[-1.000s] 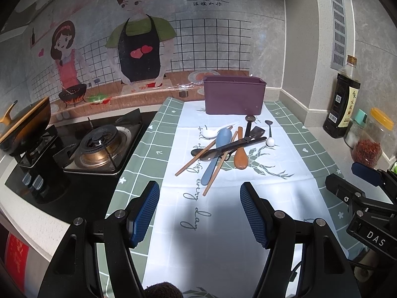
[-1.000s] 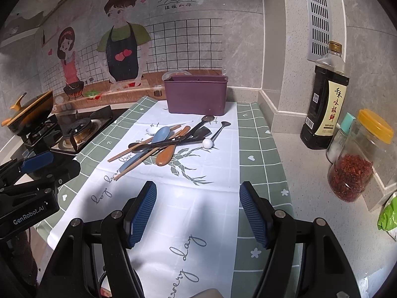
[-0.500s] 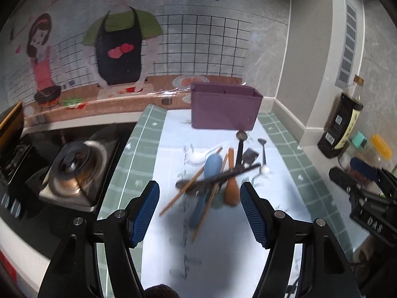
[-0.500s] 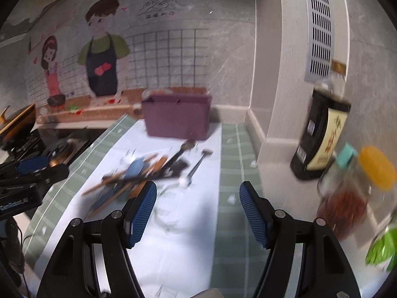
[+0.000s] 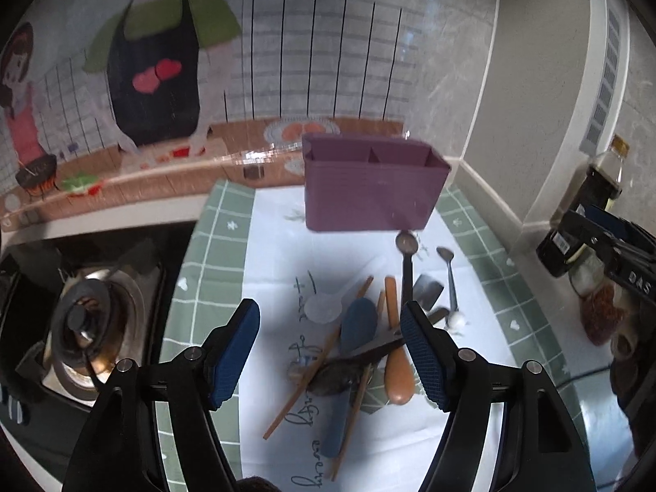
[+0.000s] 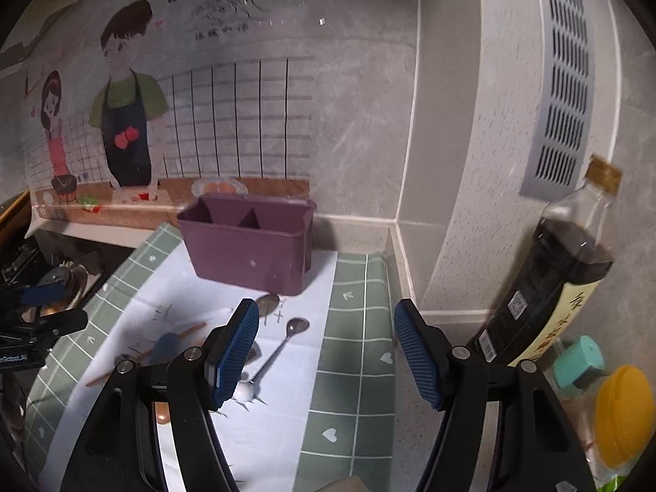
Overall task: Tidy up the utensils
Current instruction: 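Move both tools down toward the utensil pile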
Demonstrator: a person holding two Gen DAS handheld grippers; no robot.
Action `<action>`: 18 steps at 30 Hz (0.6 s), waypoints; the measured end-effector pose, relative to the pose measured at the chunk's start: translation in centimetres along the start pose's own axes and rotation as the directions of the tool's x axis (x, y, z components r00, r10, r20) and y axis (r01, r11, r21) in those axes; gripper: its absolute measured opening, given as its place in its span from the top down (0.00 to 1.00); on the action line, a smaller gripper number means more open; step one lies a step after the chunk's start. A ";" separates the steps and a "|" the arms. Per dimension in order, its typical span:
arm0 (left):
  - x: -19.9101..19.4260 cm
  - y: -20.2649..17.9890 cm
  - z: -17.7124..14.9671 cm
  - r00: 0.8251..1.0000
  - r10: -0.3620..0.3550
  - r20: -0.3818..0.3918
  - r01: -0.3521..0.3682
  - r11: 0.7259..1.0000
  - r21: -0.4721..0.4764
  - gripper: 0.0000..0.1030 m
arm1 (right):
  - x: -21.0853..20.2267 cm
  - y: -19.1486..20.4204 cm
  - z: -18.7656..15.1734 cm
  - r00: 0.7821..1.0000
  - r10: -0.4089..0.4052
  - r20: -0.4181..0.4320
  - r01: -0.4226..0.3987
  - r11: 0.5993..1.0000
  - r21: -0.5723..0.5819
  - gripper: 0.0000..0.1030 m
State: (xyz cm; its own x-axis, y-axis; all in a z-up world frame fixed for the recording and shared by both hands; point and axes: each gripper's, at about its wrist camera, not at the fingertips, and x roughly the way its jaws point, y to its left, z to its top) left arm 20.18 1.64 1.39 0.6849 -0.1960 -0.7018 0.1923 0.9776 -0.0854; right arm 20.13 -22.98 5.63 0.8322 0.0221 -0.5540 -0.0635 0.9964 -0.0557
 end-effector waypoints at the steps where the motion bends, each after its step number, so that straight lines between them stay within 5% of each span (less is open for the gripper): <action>1: 0.4 0.3 -0.3 1.000 -0.006 -0.011 0.006 1.000 -0.004 0.31 | 0.7 -0.2 -0.3 1.000 0.016 -0.016 -0.016 1.000 0.006 0.37; 6: 2.4 1.1 -1.1 0.999 -0.003 -0.045 0.003 1.000 -0.004 0.31 | 4.1 0.1 -2.3 0.990 0.080 -0.117 -0.077 0.997 0.028 0.43; 8: 3.3 1.5 -1.1 0.998 -0.004 -0.065 0.002 1.000 -0.023 0.31 | 6.0 0.7 -3.0 0.977 0.107 -0.183 -0.103 0.994 0.031 0.57; 11: 4.3 2.3 -1.3 0.995 0.015 -0.100 -0.020 0.999 -0.046 0.31 | 8.6 2.3 -3.9 0.943 0.170 -0.286 -0.168 0.985 0.031 0.71; 15: 4.2 3.9 -1.9 0.992 0.051 -0.119 -0.060 0.995 -0.077 0.31 | 9.5 5.4 -4.8 0.889 0.299 -0.346 -0.317 0.949 0.007 0.72; 18: 3.8 5.4 -2.5 0.989 0.057 -0.137 -0.073 0.991 -0.114 0.31 | 9.4 7.9 -5.3 0.870 0.325 -0.371 -0.372 0.926 -0.062 0.72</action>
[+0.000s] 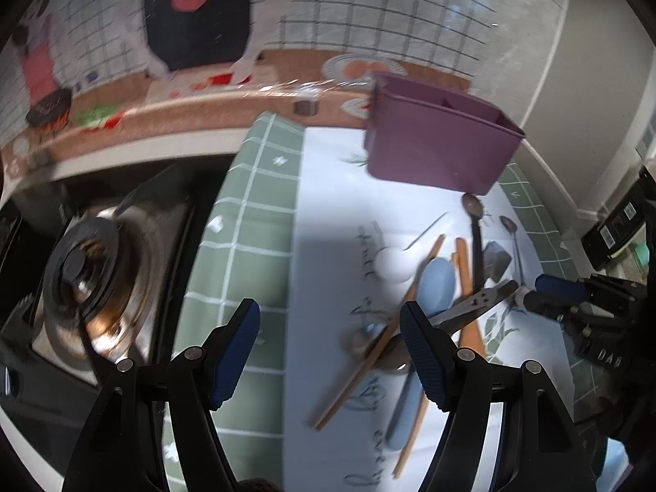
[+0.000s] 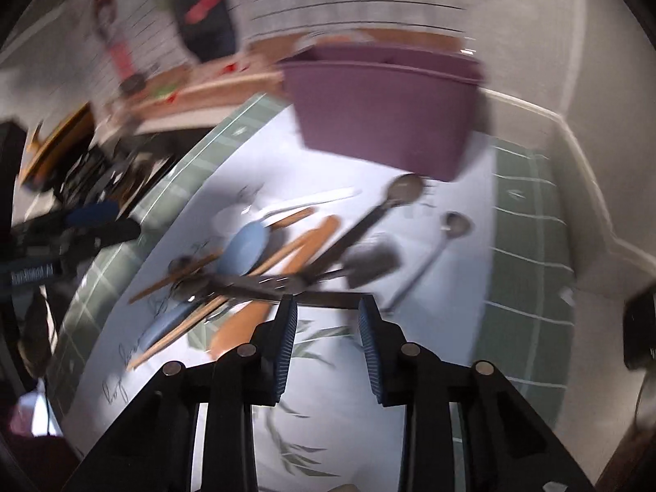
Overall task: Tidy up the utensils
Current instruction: 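Move both tools down toward the utensil pile, then grasp the white ceramic spoon with the right tool while the left tool grasps the blue silicone spoon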
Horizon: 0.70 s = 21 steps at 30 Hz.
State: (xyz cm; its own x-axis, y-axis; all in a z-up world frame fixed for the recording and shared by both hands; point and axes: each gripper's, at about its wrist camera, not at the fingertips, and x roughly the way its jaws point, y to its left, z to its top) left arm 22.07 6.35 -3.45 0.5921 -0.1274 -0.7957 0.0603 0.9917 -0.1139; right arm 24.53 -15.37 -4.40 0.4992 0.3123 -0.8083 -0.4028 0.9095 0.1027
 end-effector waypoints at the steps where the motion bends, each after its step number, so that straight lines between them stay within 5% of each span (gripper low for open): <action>1: -0.1 0.2 -0.1 1.000 -0.004 -0.005 0.004 1.000 -0.005 0.31 | 0.2 0.3 0.0 1.000 -0.008 -0.005 0.008 1.000 -0.014 0.72; 11: 0.7 -0.7 -0.7 0.999 -0.028 -0.024 0.027 1.000 -0.010 0.31 | 1.3 -4.2 -0.9 0.998 -0.014 -0.063 0.024 0.988 0.153 0.69; 21: 2.3 -2.2 -0.2 0.998 -0.037 -0.041 0.037 0.999 0.004 0.31 | 2.0 -2.1 -0.7 0.993 -0.105 -0.056 0.109 0.992 0.063 0.80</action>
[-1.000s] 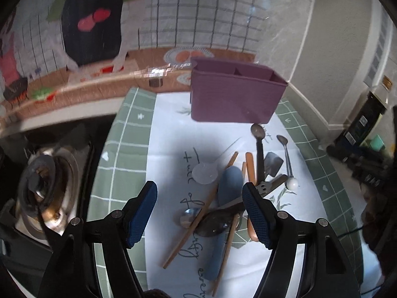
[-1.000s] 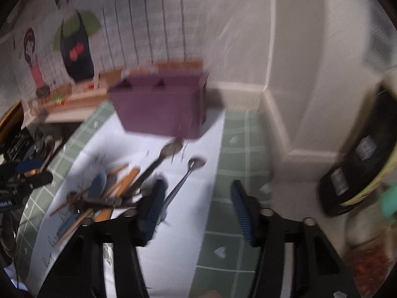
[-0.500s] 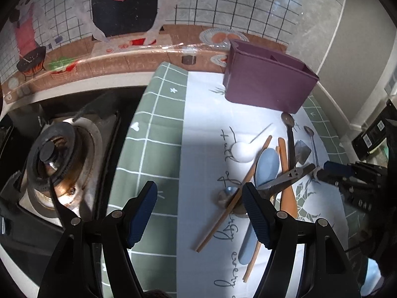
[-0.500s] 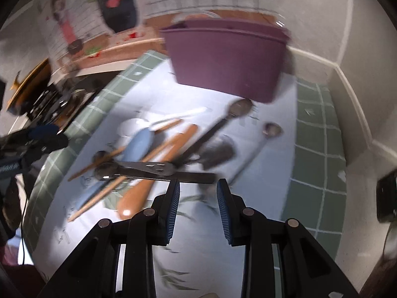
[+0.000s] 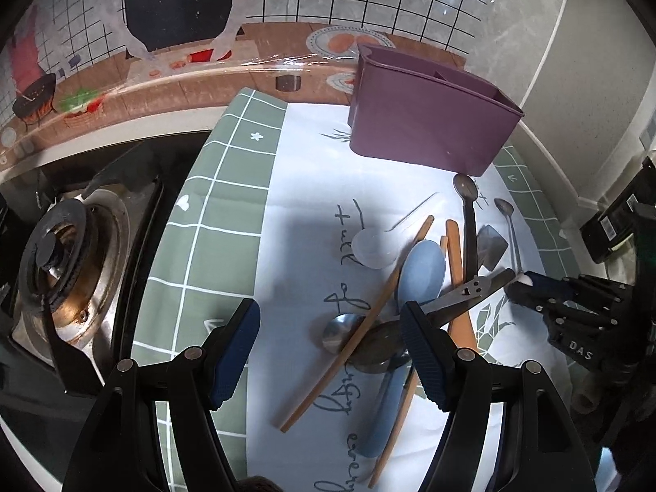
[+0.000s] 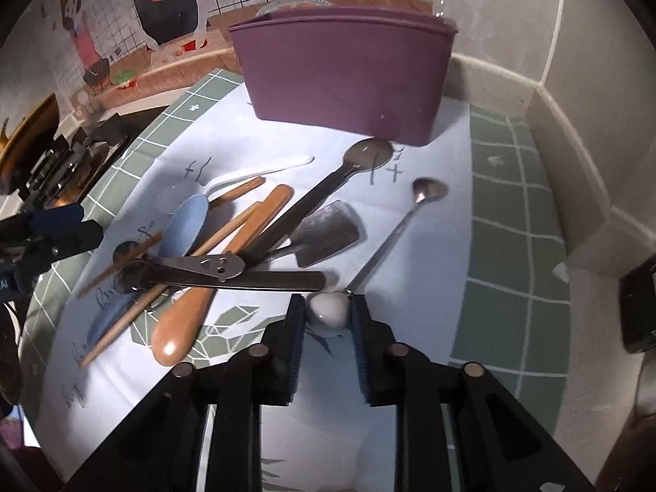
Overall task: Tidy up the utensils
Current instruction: 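Grasp the white ceramic spoon with the right tool while the left tool grasps the blue silicone spoon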
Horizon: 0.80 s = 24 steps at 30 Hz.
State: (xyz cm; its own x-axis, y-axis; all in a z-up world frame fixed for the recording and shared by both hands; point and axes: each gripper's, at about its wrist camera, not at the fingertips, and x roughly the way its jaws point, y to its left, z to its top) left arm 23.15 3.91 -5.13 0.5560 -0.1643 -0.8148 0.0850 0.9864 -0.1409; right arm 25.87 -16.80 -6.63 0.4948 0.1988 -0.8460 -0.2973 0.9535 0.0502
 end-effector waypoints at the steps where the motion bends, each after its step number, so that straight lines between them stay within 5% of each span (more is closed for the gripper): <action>1: 0.1 -0.1 0.0 1.000 -0.004 -0.003 0.004 1.000 -0.001 0.31 | -0.5 -0.2 0.1 1.000 -0.006 0.010 0.006 1.000 -0.002 0.80; 11: 2.4 -4.3 1.5 0.990 -0.134 -0.052 0.138 0.987 0.088 0.34 | -8.9 -3.5 5.8 0.971 -0.049 0.233 0.043 0.999 0.029 0.80; 13: 3.6 -5.2 2.1 0.989 -0.120 -0.089 0.129 0.986 0.109 0.41 | -9.5 -4.1 7.0 0.968 -0.050 0.246 0.040 0.998 0.045 0.80; 24: 6.1 -7.0 2.9 0.988 -0.062 -0.141 0.085 0.983 0.161 0.47 | -10.5 -4.8 7.5 0.966 -0.034 0.257 0.016 0.997 0.070 0.80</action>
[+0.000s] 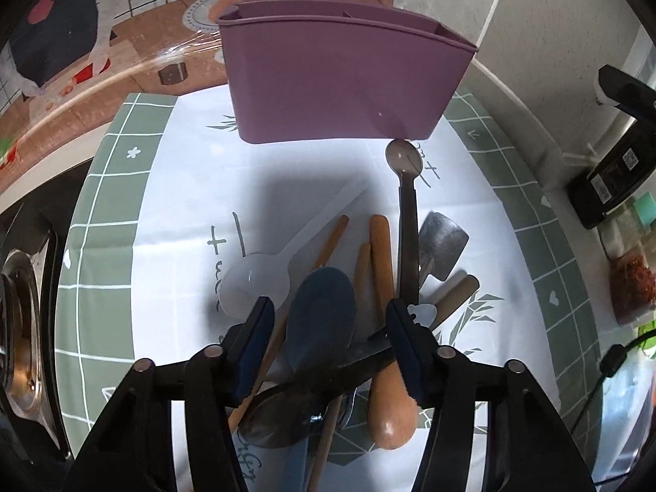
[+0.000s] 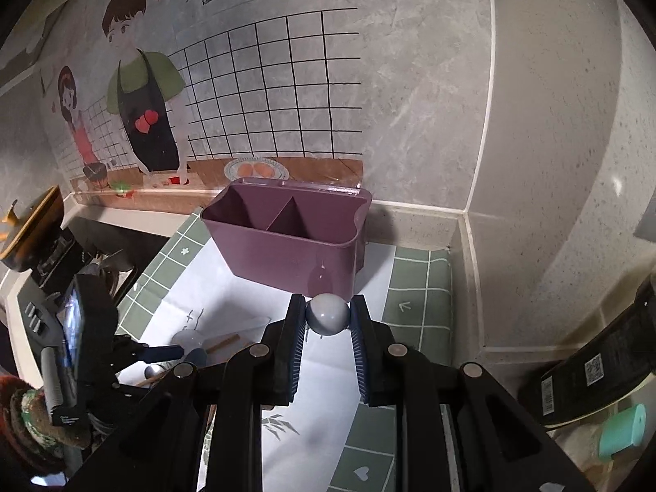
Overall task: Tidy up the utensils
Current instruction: 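Grasp the white ceramic spoon with the right tool while the left tool grasps the blue silicone spoon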
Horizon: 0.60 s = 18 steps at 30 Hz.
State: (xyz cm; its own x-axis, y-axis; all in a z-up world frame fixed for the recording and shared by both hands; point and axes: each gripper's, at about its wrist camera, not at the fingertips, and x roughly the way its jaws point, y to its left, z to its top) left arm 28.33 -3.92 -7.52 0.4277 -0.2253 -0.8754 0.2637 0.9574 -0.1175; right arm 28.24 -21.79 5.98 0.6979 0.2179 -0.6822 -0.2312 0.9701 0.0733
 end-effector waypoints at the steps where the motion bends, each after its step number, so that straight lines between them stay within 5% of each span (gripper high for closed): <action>1: 0.1 0.0 0.0 1.000 0.002 0.000 -0.002 1.000 -0.001 0.48 | 0.0 0.0 -0.1 1.000 0.003 0.000 -0.003 1.000 0.001 0.80; 11: 0.5 0.1 0.0 1.000 0.020 0.002 -0.020 1.000 -0.010 0.65 | -0.6 0.6 -0.4 1.000 0.011 0.008 -0.010 1.000 -0.018 0.80; 18: -0.6 0.3 -0.3 1.000 -0.007 0.026 0.008 1.000 -0.011 0.65 | -0.5 1.2 -0.8 1.000 0.015 -0.005 -0.015 1.000 -0.025 0.80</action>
State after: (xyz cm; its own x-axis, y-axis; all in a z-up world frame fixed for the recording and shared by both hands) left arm 27.85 -3.48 -7.19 0.4483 -0.2369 -0.8619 0.2575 0.9576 -0.1292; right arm 27.07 -20.81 5.88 0.6911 0.2318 -0.6846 -0.2588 0.9637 0.0651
